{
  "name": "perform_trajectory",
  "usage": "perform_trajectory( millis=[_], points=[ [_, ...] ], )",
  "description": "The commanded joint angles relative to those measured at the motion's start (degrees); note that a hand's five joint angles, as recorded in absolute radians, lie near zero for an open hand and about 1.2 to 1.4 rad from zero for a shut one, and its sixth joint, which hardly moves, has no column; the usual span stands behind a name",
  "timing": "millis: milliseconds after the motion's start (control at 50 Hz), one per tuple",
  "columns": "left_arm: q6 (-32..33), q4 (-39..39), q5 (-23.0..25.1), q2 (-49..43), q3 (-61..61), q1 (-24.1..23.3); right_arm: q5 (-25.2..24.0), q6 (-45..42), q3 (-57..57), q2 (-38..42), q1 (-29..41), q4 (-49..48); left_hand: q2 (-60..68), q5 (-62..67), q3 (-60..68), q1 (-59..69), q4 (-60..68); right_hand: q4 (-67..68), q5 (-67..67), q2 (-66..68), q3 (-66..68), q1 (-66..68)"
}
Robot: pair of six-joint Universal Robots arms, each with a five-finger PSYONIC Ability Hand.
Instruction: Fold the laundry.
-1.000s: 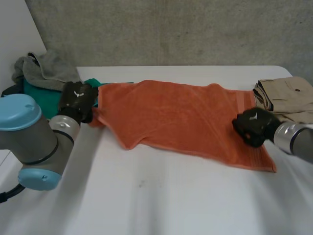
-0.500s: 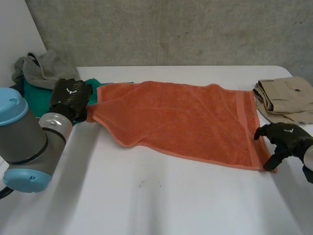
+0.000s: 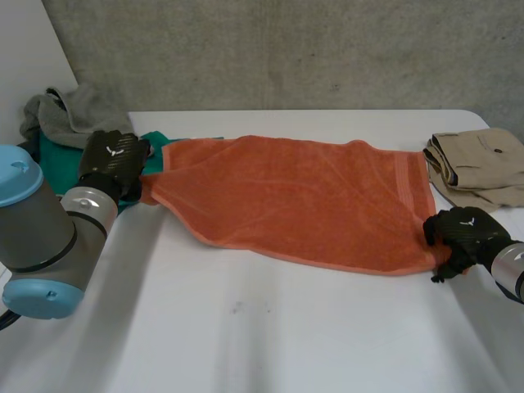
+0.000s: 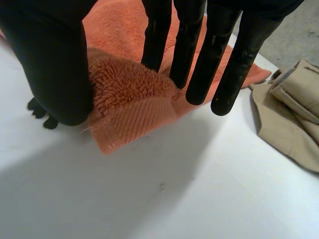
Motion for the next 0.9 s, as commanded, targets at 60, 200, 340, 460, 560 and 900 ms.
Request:
perform_trajectory(
  millis=[60, 200, 340, 460, 560, 900],
  points=[
    [0.0, 0.0, -0.1, 0.0, 0.0, 0.1, 0.3, 0.0, -3.0, 2.1, 0.0, -0.4, 11.3, 14.2, 11.5, 15.5, 11.0, 16.2, 18.4, 16.4, 16.2, 22.8],
    [0.6, -2.2, -0.2, 0.2, -0.2, 0.3, 0.6, 0.0, -6.2, 1.1, 0.4, -0.1, 11.3, 14.2, 11.5, 15.5, 11.0, 34.7, 36.8, 34.8, 34.6, 41.2],
    [2.8, -16.5, 0.0, 5.0, -2.6, 0.8, 0.7, -0.5, -8.4, -9.2, 1.2, 10.7, 11.3, 14.2, 11.5, 15.5, 11.0, 34.7, 36.8, 34.8, 34.6, 41.2],
    [13.3, -30.9, -0.1, 10.0, -7.9, 3.9, 1.0, -8.0, -9.1, -16.4, -0.2, 28.2, 11.3, 14.2, 11.5, 15.5, 11.0, 34.7, 36.8, 34.8, 34.6, 41.2],
    [23.4, -42.3, 0.1, 15.0, -14.7, 6.7, 5.0, -25.4, -8.1, -18.7, -4.9, 49.9, 11.3, 14.2, 11.5, 15.5, 11.0, 34.7, 36.8, 34.8, 34.6, 41.2],
    [18.1, -27.1, 2.2, 9.2, -6.5, 5.8, 8.1, -20.4, -12.5, -7.4, 1.2, 35.3, 11.3, 14.2, 11.5, 15.5, 11.0, 34.7, 36.8, 34.8, 34.6, 41.2]
  ],
)
